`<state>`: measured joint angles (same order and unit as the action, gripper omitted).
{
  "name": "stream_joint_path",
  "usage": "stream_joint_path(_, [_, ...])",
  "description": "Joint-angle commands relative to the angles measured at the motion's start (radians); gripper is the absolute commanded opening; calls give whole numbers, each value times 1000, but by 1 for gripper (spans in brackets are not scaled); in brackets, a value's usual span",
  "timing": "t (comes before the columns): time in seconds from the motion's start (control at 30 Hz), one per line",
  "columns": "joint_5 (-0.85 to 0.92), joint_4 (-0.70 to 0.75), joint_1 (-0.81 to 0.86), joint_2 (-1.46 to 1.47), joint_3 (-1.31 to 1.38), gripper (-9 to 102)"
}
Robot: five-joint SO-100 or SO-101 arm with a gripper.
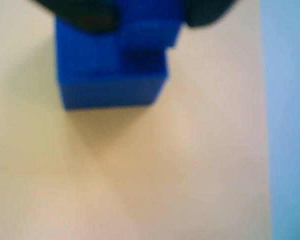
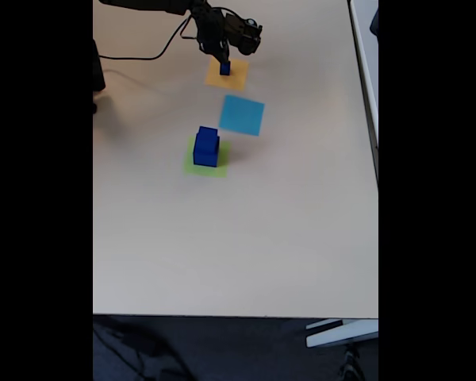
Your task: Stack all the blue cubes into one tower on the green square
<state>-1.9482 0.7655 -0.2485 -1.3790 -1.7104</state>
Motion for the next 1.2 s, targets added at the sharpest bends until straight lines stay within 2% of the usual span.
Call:
stream_joint_path(0.0, [9,3,14,-91,18,2])
stream_joint_path(1.17, [78,64,51,-103,71,0])
